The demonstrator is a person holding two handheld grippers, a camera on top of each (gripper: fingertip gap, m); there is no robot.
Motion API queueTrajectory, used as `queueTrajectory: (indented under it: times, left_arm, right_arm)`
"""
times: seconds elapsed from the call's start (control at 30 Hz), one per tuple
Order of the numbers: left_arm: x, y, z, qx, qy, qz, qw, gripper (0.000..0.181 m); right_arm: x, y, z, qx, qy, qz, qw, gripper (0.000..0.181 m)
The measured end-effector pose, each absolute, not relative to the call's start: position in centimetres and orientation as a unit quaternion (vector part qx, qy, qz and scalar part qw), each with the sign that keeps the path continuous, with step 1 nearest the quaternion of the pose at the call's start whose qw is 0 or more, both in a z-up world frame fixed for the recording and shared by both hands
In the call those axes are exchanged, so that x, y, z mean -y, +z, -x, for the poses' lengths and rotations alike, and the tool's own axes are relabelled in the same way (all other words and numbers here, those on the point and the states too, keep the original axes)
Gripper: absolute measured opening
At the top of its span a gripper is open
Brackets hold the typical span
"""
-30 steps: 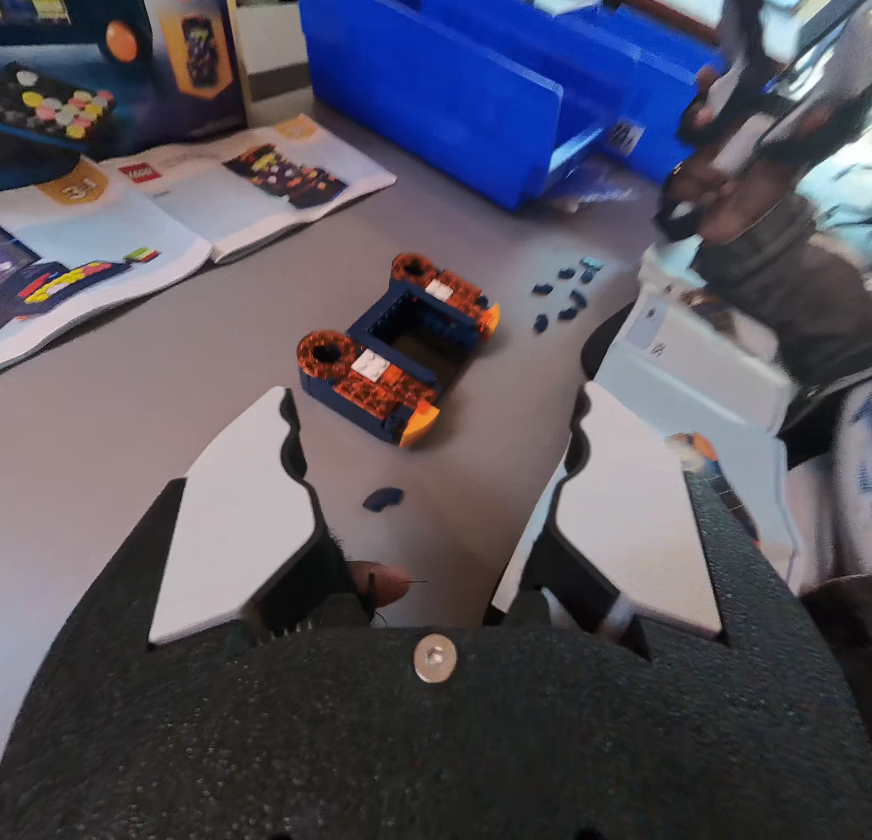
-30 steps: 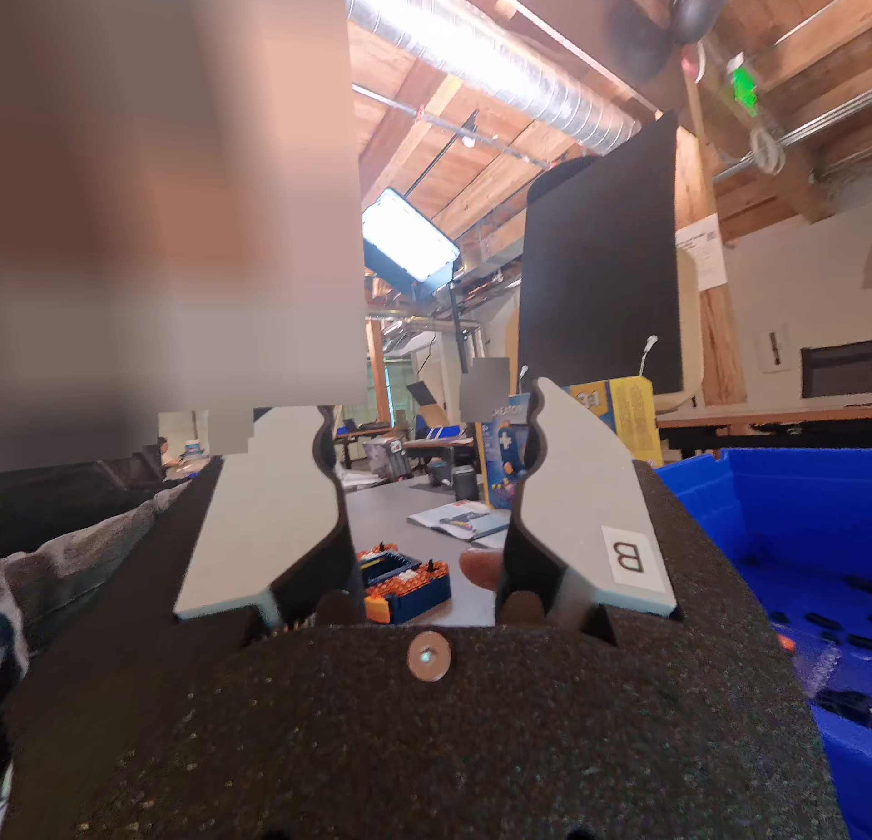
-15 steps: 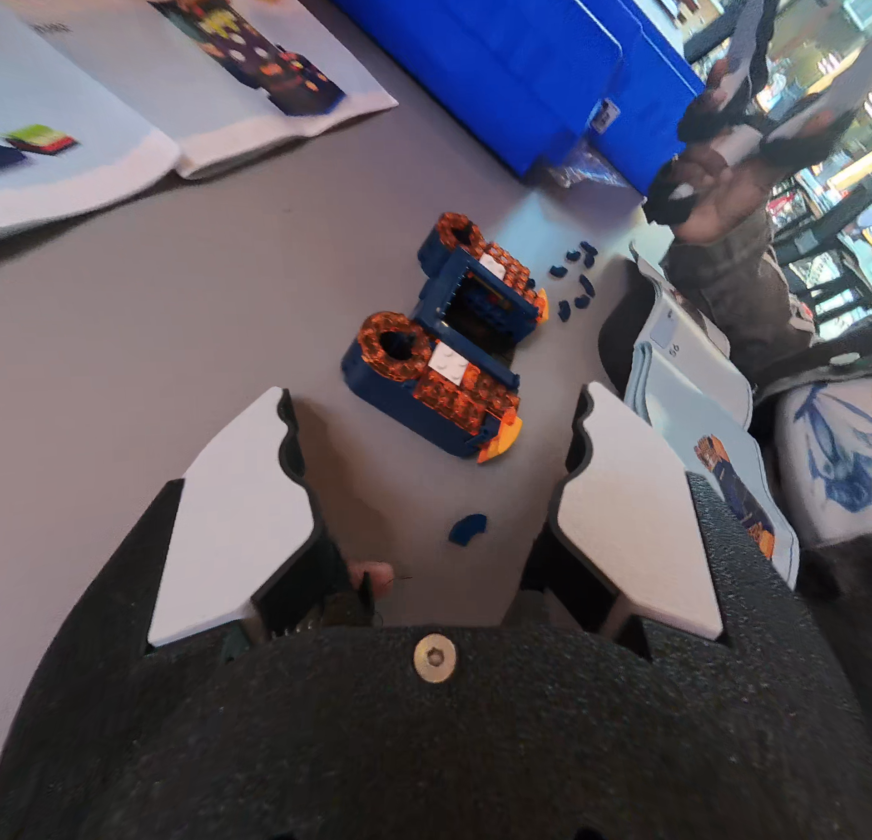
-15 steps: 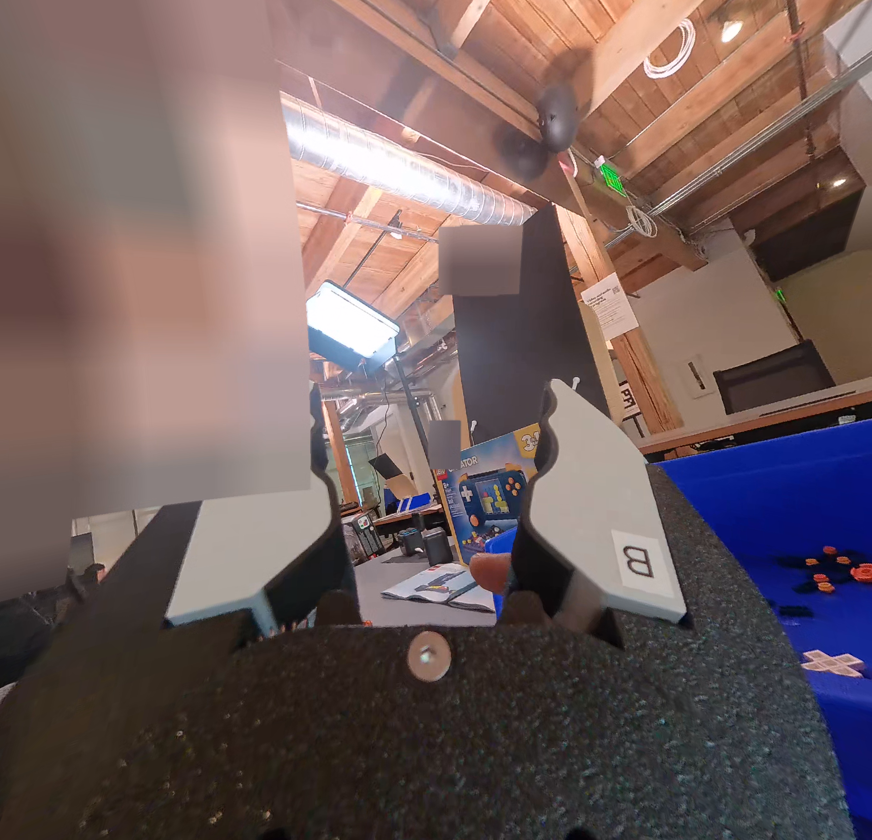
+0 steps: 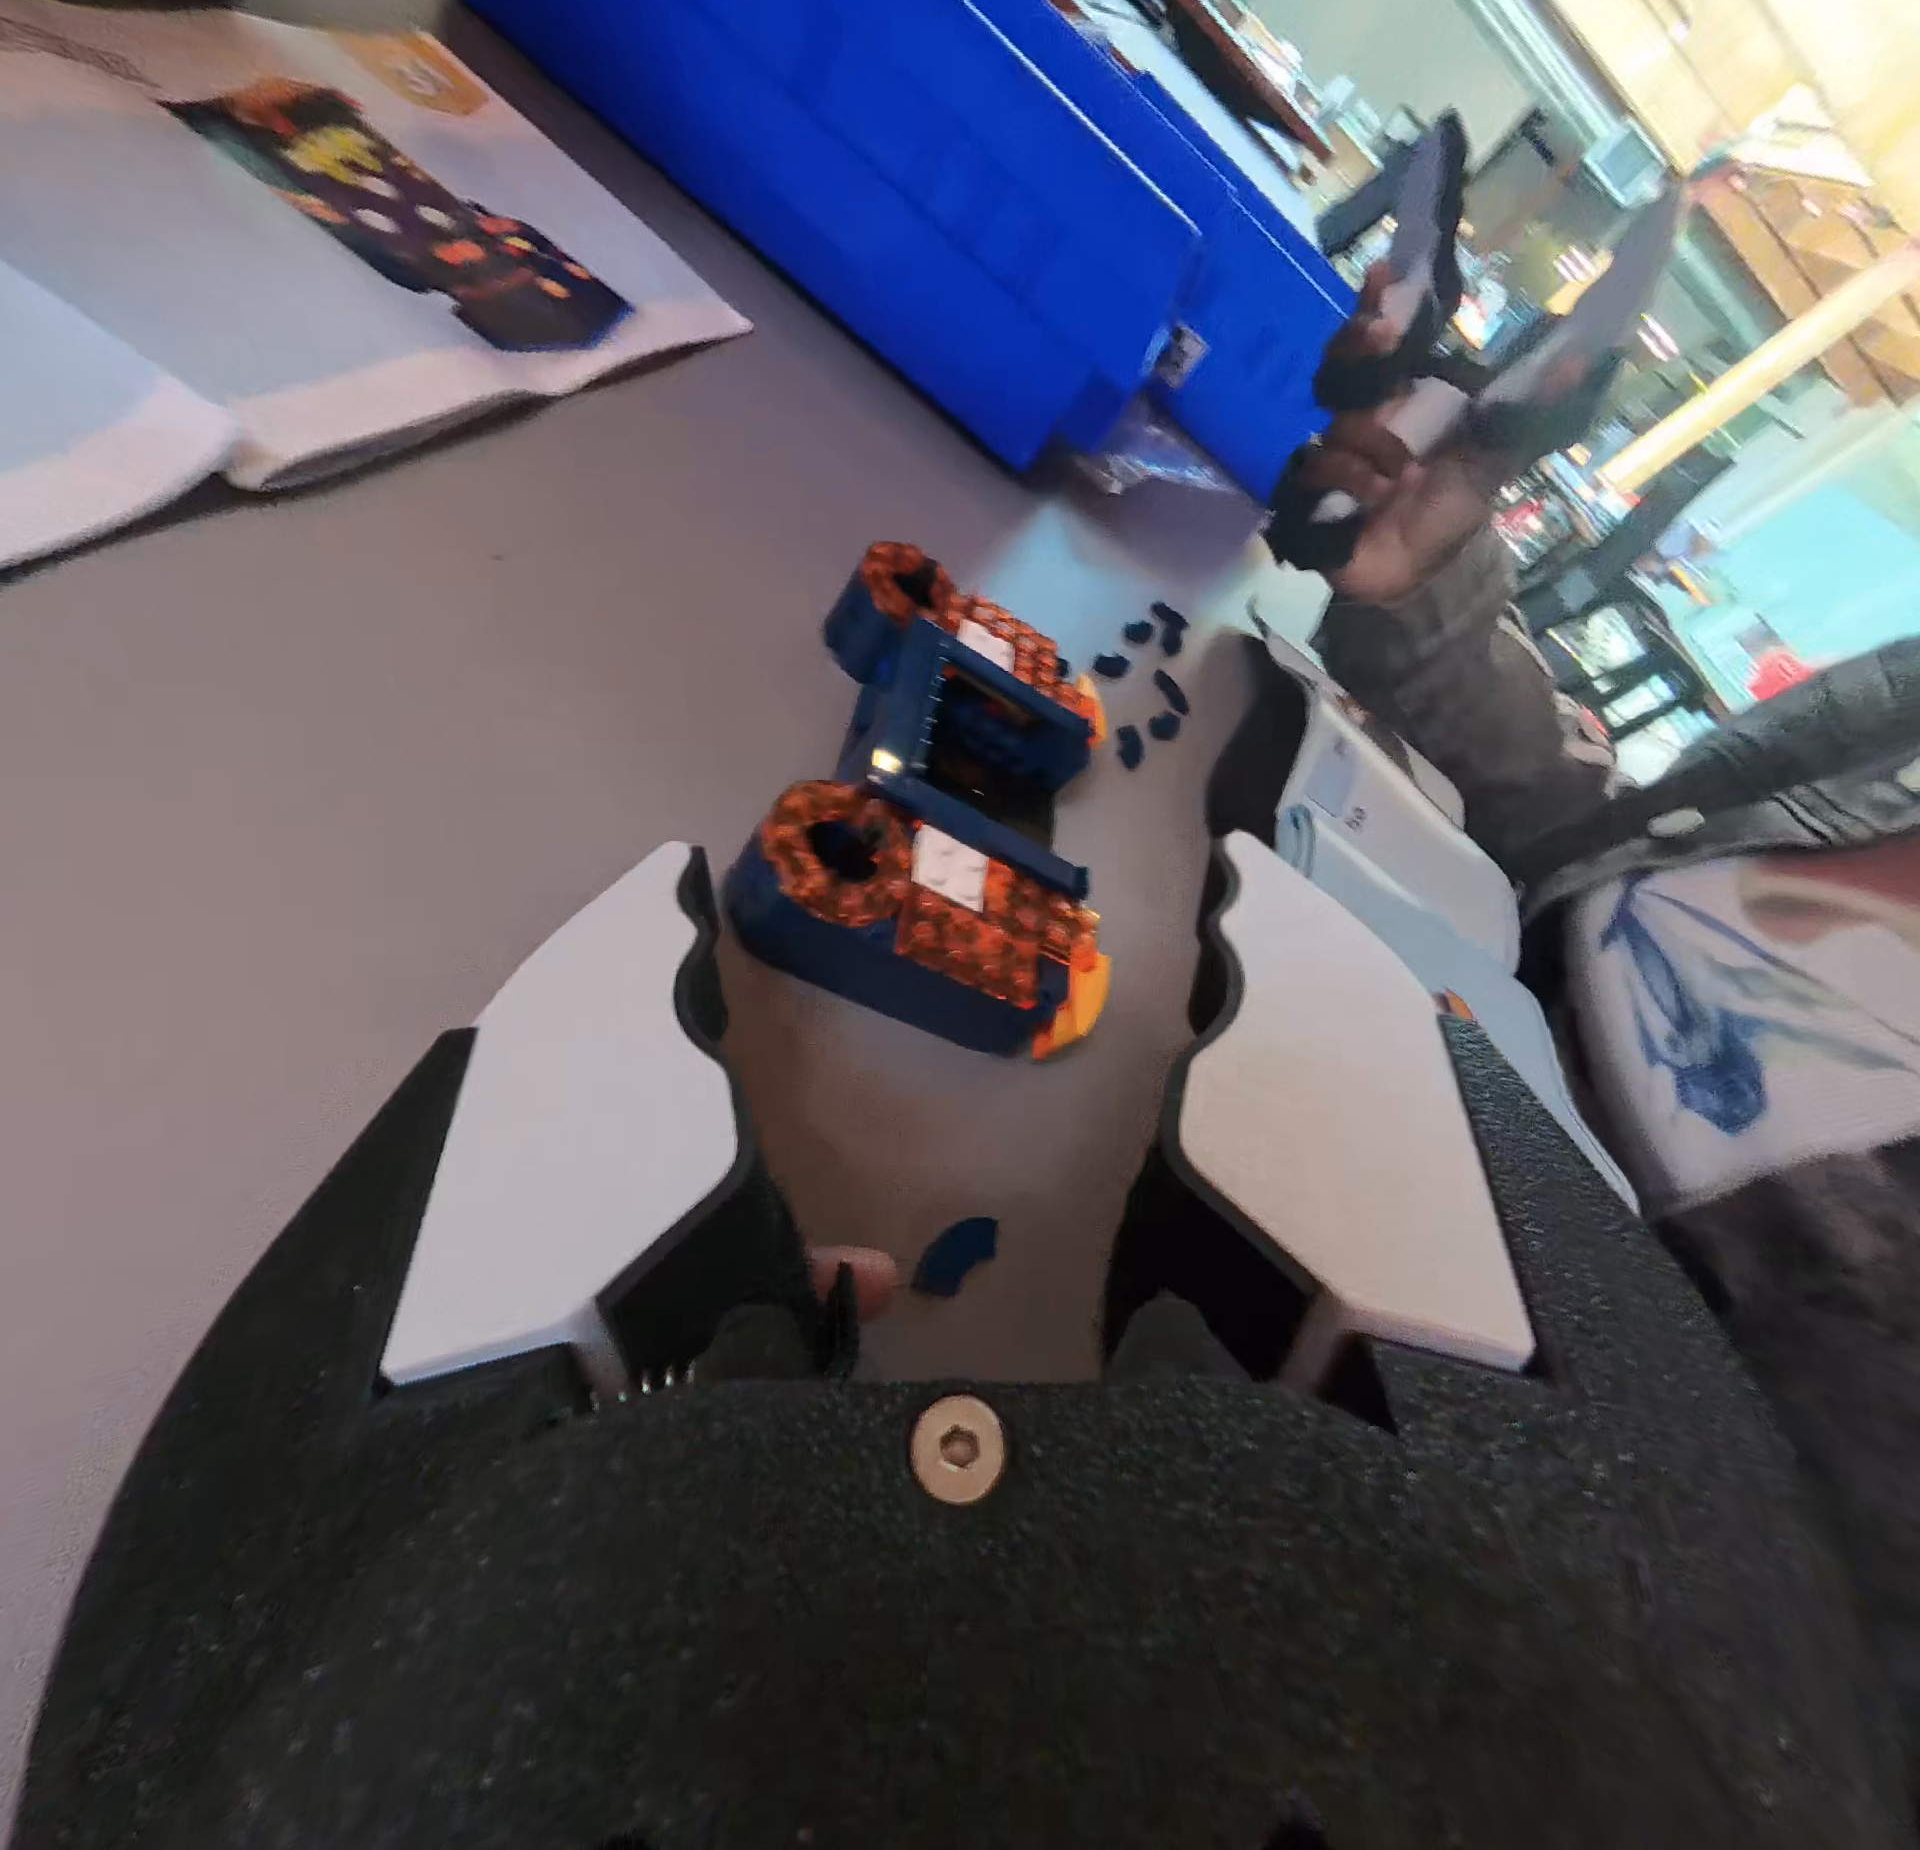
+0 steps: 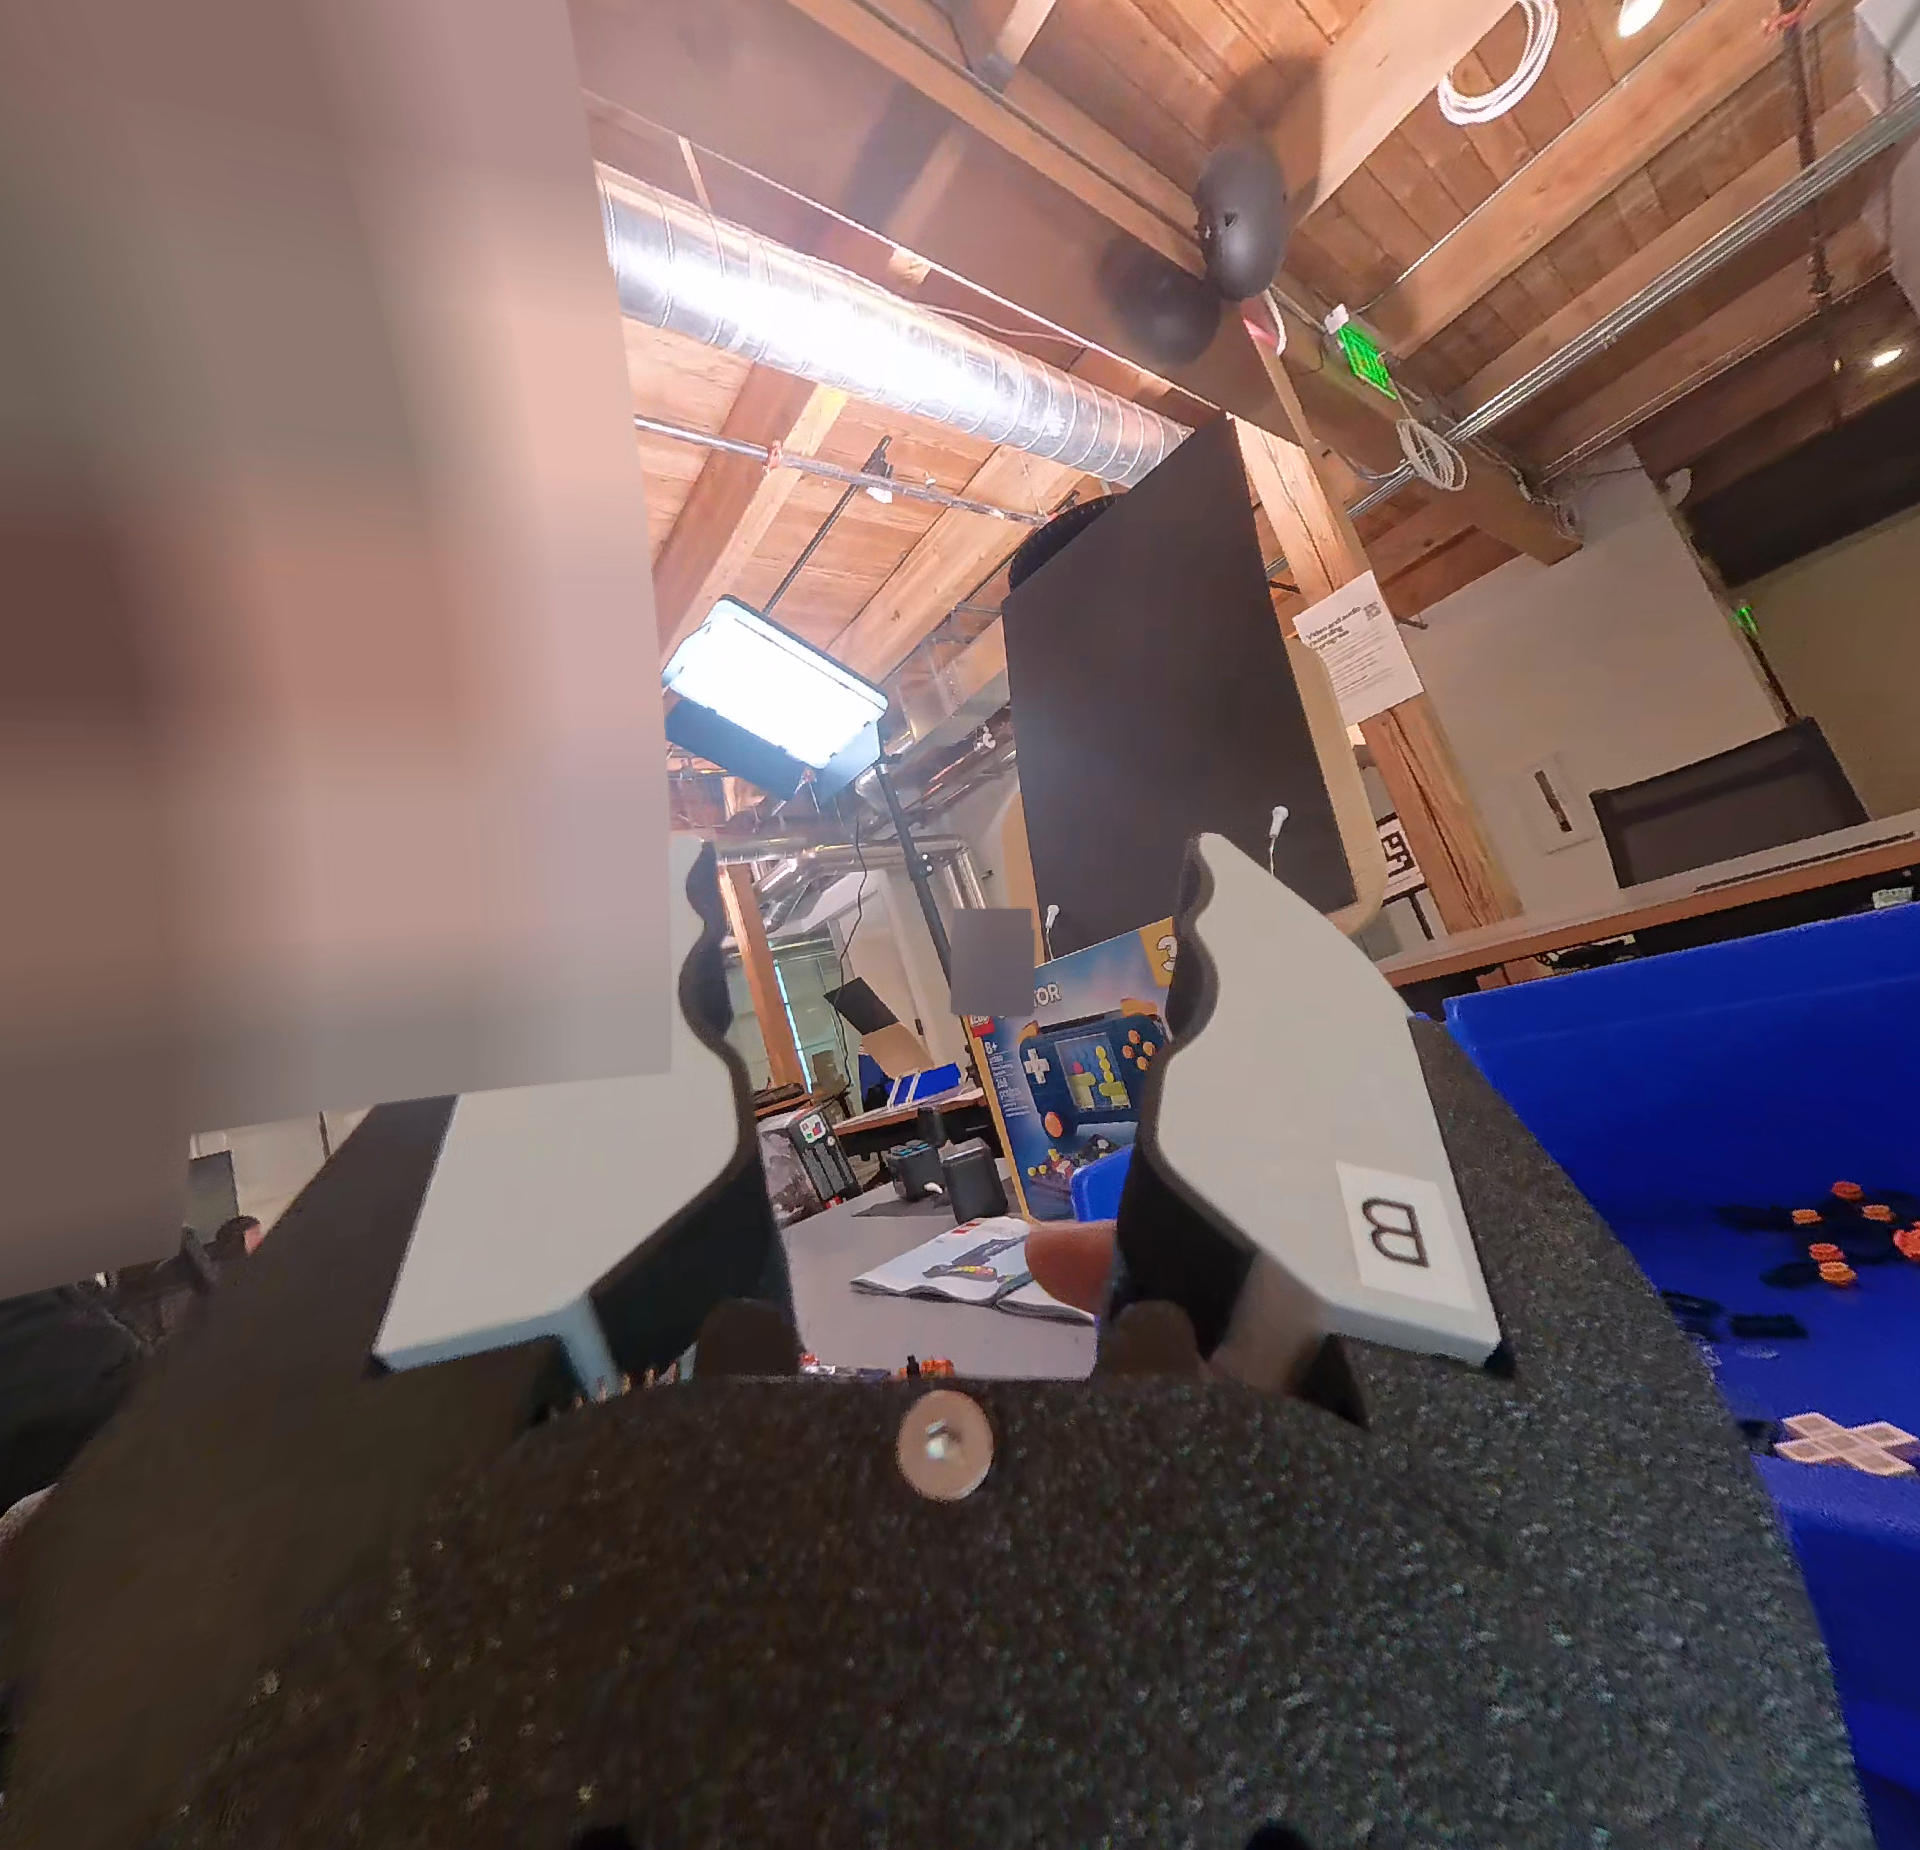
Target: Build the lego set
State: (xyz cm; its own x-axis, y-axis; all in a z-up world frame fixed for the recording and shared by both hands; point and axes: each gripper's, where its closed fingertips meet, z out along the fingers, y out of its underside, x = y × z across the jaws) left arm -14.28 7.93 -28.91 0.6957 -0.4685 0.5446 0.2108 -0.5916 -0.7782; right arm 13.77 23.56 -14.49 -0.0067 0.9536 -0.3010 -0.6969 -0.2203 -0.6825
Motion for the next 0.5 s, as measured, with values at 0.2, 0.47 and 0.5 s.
queueTrajectory:
  times: [0.2, 0.47, 0.5]
  left_arm:
    - [-7.3, -29.1, 13.1, -0.133, -0.365, 0.810, 0.439, 0.086]
    - [-8.6, -28.7, 11.5, -0.132, -0.425, 0.791, 0.421, 0.091]
    - [-7.9, -28.6, 10.5, -0.146, -0.449, 0.783, 0.405, 0.084]
  right_arm:
    - [-23.3, -14.6, -13.5, 0.190, 0.682, 0.367, 0.604, 0.080]
    - [-23.2, -14.9, -12.9, 0.203, 0.682, 0.375, 0.594, 0.078]
    - [-23.2, -15.0, -12.9, 0.205, 0.681, 0.376, 0.594, 0.078]
